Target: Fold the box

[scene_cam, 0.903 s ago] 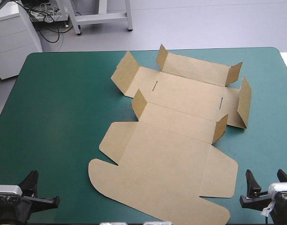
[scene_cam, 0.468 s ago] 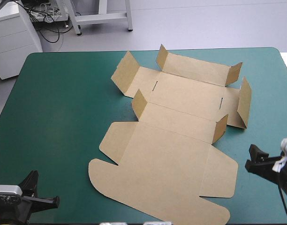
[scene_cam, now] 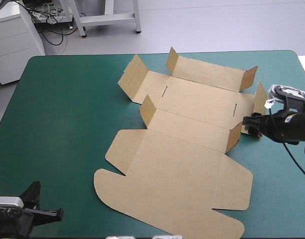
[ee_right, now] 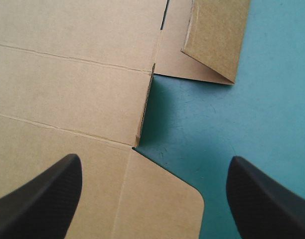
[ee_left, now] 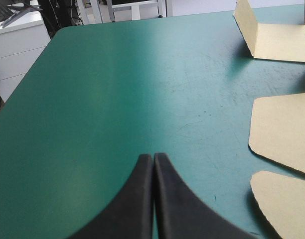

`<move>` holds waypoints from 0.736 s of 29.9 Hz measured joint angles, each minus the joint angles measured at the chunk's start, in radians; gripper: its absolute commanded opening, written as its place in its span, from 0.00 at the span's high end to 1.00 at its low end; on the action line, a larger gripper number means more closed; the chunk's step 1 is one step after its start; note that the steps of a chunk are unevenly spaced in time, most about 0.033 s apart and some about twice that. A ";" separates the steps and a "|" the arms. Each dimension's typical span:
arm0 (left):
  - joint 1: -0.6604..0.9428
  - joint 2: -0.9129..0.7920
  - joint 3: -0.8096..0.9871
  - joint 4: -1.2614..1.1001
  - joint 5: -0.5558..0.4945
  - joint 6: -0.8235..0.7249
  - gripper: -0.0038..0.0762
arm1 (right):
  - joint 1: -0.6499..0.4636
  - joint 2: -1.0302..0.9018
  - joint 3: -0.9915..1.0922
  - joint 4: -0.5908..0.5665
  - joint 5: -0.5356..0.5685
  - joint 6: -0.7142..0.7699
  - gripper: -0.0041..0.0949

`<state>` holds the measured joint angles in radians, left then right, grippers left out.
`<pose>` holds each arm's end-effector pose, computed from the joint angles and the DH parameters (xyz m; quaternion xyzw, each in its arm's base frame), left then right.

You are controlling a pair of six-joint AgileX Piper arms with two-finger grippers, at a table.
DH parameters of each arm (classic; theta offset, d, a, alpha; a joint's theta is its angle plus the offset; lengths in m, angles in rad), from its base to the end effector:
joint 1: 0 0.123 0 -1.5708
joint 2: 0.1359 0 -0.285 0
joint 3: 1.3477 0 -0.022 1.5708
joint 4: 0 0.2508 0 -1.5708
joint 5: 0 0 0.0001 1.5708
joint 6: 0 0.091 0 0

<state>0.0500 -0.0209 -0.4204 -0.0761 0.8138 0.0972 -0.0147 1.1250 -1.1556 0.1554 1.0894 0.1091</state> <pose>0.0098 -0.0046 0.2756 0.0145 0.7998 0.0064 0.6001 0.2108 0.0094 0.3715 0.0729 0.9499 0.0901 0.2903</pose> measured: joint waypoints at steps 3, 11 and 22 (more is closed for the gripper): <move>0.000 0.000 0.000 0.000 0.000 0.000 0.99 | 0.000 0.100 -0.022 0.047 0.000 0.000 0.21; 0.000 0.000 0.000 0.000 0.000 0.000 0.99 | 0.000 0.304 -0.025 0.100 -0.014 0.000 0.21; 0.000 0.000 0.000 0.000 0.000 0.000 0.99 | 0.000 0.465 -0.026 0.190 -0.072 0.000 0.31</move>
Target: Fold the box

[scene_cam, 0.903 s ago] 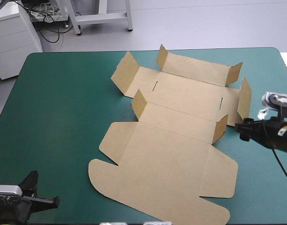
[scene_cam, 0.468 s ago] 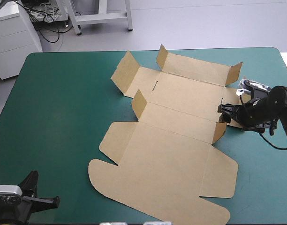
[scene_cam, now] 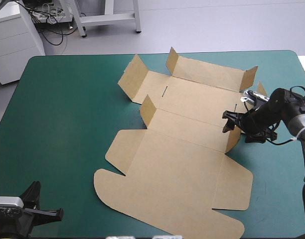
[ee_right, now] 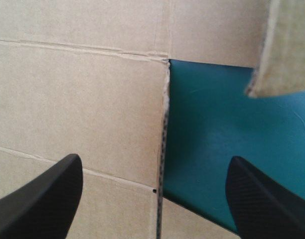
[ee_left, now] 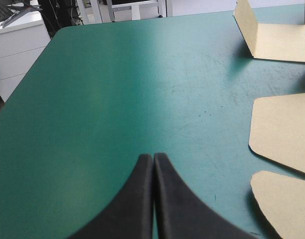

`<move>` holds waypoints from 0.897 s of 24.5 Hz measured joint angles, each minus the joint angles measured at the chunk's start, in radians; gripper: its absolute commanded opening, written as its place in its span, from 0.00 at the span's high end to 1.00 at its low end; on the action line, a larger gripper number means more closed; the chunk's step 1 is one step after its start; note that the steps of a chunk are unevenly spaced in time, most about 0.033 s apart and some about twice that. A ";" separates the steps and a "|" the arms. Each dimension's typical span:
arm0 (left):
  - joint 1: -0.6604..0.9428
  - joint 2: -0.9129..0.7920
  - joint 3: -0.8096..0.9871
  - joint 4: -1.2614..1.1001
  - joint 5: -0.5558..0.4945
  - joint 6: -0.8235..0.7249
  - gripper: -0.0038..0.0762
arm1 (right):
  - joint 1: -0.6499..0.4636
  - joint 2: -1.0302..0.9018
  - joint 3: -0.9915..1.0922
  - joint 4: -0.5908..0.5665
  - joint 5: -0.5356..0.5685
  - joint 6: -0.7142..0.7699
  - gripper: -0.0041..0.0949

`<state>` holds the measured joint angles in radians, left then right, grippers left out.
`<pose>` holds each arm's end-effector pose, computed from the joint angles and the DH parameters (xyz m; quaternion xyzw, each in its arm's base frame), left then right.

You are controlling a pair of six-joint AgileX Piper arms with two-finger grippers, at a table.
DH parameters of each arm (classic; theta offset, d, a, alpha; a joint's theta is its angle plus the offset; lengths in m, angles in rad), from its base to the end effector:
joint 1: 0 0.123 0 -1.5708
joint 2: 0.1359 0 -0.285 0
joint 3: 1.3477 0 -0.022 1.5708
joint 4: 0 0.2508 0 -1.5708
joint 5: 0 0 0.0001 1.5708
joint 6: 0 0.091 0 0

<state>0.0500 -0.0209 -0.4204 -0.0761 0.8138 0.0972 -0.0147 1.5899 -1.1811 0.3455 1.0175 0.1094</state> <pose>0.0098 -0.0046 0.2756 0.0145 0.7998 0.0064 0.6001 0.3115 0.0217 0.2619 0.1334 0.9721 0.1609 0.1064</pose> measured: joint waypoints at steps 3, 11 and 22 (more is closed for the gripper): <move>0.000 0.000 0.000 0.000 0.000 0.000 0.99 | 0.000 0.023 -0.001 0.003 -0.003 0.000 0.48; 0.000 0.000 0.000 0.000 0.000 0.000 0.99 | 0.000 0.032 -0.001 0.002 -0.006 -0.013 0.96; 0.000 0.000 0.000 0.000 0.000 0.000 0.99 | 0.003 0.033 -0.070 -0.004 0.050 -0.231 0.96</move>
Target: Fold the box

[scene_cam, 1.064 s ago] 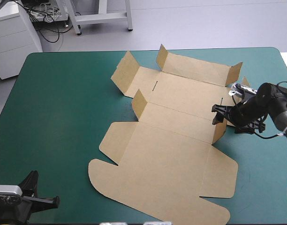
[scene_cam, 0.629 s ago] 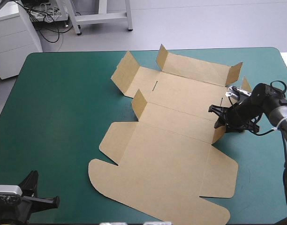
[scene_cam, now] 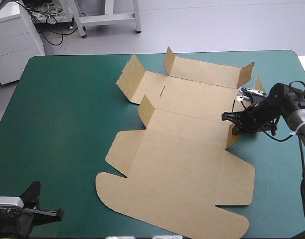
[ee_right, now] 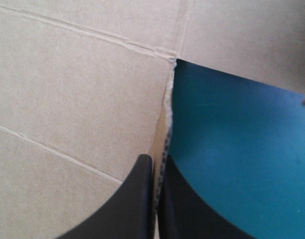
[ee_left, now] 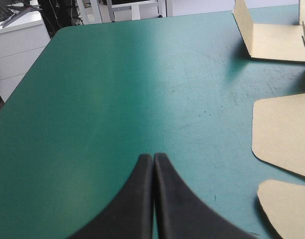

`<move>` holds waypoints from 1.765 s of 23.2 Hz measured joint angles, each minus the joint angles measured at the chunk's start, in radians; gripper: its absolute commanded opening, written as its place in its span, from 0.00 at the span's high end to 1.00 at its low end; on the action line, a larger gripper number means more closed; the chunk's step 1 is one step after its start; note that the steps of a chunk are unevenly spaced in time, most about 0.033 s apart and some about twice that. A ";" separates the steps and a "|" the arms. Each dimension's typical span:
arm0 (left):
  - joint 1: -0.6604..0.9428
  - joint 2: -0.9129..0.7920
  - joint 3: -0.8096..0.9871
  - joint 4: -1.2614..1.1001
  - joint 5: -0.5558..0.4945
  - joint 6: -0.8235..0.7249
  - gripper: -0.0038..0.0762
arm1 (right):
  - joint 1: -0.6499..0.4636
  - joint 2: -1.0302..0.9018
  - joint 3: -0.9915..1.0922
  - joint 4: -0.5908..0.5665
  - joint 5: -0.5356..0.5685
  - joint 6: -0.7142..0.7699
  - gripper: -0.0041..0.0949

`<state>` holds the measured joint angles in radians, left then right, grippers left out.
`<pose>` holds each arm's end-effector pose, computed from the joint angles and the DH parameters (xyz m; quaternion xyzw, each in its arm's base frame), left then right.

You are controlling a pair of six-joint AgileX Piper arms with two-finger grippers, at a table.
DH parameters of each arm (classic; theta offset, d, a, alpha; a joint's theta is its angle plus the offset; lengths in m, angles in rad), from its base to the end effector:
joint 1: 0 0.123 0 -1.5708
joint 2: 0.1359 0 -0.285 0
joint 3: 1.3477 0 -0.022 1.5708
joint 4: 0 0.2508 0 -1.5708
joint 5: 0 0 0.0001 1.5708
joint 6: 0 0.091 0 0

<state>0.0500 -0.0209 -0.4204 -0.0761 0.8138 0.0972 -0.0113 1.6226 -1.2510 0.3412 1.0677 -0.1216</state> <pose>0.0098 -0.0046 0.2756 0.0145 0.7998 0.0064 0.6001 0.3213 0.0231 0.2693 0.0110 0.9817 0.1493 0.1177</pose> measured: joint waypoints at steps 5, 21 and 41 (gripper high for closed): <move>0.000 0.000 0.000 0.000 0.000 0.000 0.99 | 0.065 0.013 -0.150 -0.009 -0.011 -0.317 0.96; 0.000 0.000 0.000 0.000 0.000 0.000 0.99 | 0.331 0.300 -0.551 -0.049 -0.009 -0.901 0.98; 0.000 0.000 0.000 0.000 -0.001 0.000 0.99 | 0.481 0.428 -0.556 -0.017 -0.251 -1.283 0.73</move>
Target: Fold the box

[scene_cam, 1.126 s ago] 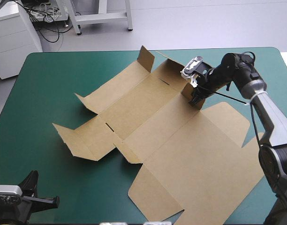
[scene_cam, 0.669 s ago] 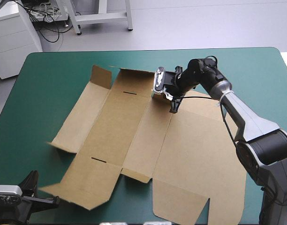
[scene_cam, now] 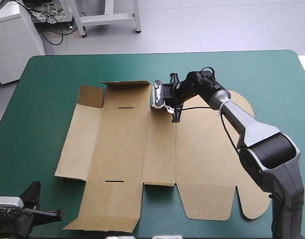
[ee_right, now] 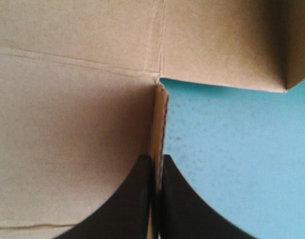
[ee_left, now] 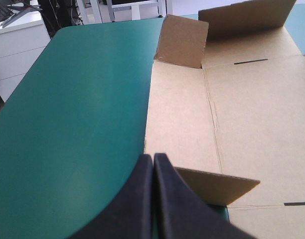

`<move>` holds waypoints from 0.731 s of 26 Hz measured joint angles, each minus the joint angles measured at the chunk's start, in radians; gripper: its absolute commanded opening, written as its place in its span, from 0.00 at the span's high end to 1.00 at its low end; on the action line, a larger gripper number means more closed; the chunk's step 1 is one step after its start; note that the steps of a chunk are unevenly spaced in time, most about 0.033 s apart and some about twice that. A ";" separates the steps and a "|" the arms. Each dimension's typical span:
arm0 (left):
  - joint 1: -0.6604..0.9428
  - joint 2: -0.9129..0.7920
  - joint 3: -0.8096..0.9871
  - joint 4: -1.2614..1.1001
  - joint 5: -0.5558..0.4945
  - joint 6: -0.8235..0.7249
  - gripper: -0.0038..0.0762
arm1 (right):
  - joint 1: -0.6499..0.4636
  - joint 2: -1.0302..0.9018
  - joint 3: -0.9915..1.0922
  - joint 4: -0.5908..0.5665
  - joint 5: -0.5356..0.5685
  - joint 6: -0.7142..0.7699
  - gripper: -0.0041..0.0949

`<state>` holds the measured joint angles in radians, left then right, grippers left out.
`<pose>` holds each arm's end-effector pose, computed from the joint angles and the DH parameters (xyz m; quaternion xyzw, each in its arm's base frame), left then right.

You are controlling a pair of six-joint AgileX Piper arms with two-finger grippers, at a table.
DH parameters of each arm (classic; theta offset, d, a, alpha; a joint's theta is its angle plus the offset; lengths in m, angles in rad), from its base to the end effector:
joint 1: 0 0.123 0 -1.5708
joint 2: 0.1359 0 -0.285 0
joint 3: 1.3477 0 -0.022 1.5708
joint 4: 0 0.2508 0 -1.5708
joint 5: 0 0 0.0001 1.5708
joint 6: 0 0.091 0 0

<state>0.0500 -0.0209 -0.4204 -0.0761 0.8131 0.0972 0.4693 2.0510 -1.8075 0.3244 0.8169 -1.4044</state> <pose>0.0098 -0.0045 0.2757 0.0145 0.7995 0.0064 0.6004 0.4074 0.2303 0.2664 -0.7178 0.6158 -0.0014 0.3247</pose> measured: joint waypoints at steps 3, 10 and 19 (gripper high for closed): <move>0.000 0.000 0.000 0.000 0.000 0.000 0.99 | 0.003 0.000 -0.001 0.038 0.007 0.013 0.42; 0.000 0.000 0.000 0.000 0.000 0.000 0.99 | 0.003 -0.029 -0.001 0.047 0.032 0.201 0.34; 0.000 0.000 0.000 -0.008 0.000 0.000 0.99 | 0.004 -0.135 -0.002 0.043 0.089 0.601 0.97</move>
<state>0.0500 -0.0209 -0.4204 -0.0838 0.8131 0.0972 0.4738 1.9159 -1.8091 0.3673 0.9060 -0.8034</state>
